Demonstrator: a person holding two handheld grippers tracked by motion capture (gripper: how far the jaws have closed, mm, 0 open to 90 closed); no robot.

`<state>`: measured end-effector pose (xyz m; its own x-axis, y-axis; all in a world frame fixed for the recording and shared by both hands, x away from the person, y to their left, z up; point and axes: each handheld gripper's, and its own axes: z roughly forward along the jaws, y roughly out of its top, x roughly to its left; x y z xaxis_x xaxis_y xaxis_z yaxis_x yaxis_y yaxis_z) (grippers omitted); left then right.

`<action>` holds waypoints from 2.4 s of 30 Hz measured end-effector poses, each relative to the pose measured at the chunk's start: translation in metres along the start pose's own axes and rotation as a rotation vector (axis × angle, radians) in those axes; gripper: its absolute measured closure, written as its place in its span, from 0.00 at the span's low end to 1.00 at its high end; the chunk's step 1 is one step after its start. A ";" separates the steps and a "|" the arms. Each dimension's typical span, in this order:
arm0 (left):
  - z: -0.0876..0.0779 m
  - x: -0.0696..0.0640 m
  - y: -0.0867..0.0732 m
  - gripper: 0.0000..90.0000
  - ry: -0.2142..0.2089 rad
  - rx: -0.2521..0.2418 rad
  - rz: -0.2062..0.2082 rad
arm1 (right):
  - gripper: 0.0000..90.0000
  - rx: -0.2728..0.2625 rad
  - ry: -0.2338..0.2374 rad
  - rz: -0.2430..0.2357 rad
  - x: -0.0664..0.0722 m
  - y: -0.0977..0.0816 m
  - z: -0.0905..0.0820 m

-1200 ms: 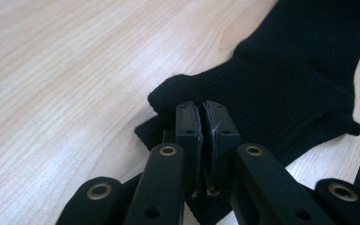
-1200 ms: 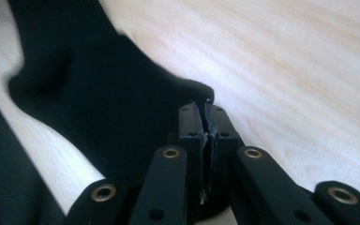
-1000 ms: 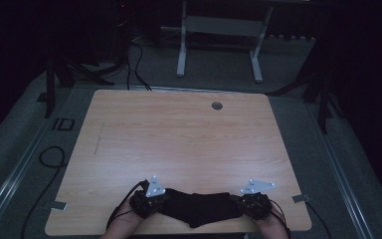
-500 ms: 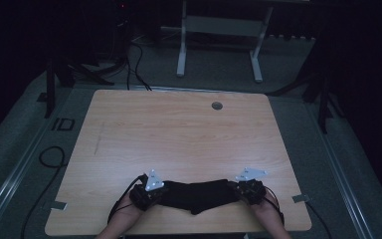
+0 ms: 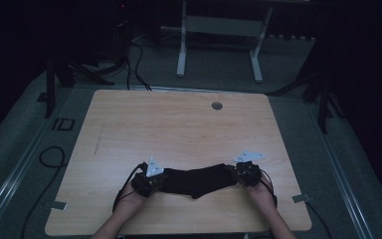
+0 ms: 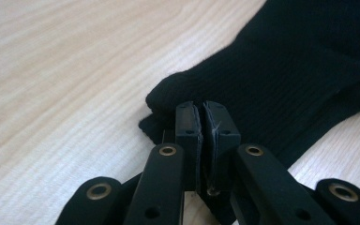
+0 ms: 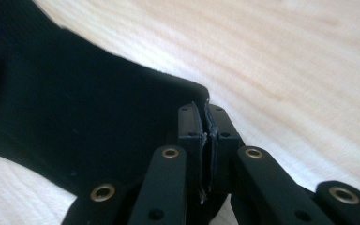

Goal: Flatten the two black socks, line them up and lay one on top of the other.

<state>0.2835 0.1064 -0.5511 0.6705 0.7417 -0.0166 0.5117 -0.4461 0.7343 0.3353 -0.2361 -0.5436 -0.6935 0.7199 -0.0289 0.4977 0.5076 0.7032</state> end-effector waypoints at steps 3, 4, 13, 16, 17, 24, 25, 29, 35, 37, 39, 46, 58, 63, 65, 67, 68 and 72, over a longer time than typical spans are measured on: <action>-0.011 -0.002 0.006 0.95 -0.006 -0.023 0.009 | 0.95 -0.050 0.001 -0.001 0.001 0.008 -0.016; -0.016 -0.003 0.009 0.95 -0.010 -0.037 0.010 | 0.95 -0.064 0.004 0.002 0.002 0.011 -0.023; -0.042 -0.009 0.014 0.95 -0.037 -0.058 0.018 | 0.95 -0.133 0.022 -0.016 0.012 0.019 -0.058; -0.029 -0.003 0.008 0.95 -0.064 -0.023 -0.021 | 0.95 -0.077 0.028 -0.013 0.012 0.012 -0.042; -0.025 0.000 0.006 0.95 -0.084 -0.012 -0.041 | 0.95 -0.060 0.025 -0.011 0.012 0.009 -0.035; -0.002 0.006 -0.006 0.95 -0.075 0.067 -0.043 | 0.95 0.030 0.037 0.027 0.001 -0.004 0.001; -0.001 0.006 -0.007 0.95 -0.074 0.061 -0.046 | 0.95 0.038 0.038 0.028 0.000 -0.005 0.004; -0.001 0.007 -0.007 0.93 -0.085 0.054 -0.056 | 0.87 0.041 0.044 0.039 -0.004 -0.006 0.008; -0.015 0.010 -0.001 0.82 -0.024 0.013 -0.046 | 0.61 -0.025 0.010 0.031 0.000 0.005 -0.010; -0.019 0.010 0.001 0.77 -0.004 0.001 -0.045 | 0.59 -0.050 0.004 0.028 0.003 0.010 -0.016; -0.022 0.012 0.001 0.74 -0.009 -0.011 -0.059 | 0.61 -0.071 0.024 0.033 0.006 0.014 -0.020; -0.016 -0.005 0.003 0.94 -0.066 -0.045 -0.028 | 1.00 -0.081 0.106 -0.055 0.037 0.023 -0.015; 0.012 -0.012 -0.004 0.96 -0.114 0.038 -0.010 | 1.00 0.034 0.171 -0.126 0.061 0.011 0.024; 0.011 -0.011 -0.005 0.96 -0.112 0.038 -0.001 | 1.00 0.038 0.147 -0.106 0.049 0.003 0.019; 0.011 -0.011 -0.006 0.96 -0.110 0.036 0.002 | 1.00 0.034 0.143 -0.084 0.041 -0.001 0.016; 0.011 -0.011 -0.005 0.96 -0.109 0.036 0.000 | 1.00 0.027 0.147 -0.049 0.035 -0.003 0.015; 0.012 -0.011 -0.005 0.96 -0.107 0.035 0.001 | 1.00 0.026 0.147 -0.044 0.034 -0.004 0.014; 0.014 -0.011 -0.002 0.89 -0.120 0.030 0.015 | 0.92 0.024 0.138 -0.061 0.037 -0.001 0.015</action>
<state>0.2828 0.0922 -0.5616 0.7368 0.6703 -0.0883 0.5157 -0.4728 0.7145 0.3170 -0.2034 -0.5559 -0.7870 0.6163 0.0284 0.4637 0.5605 0.6862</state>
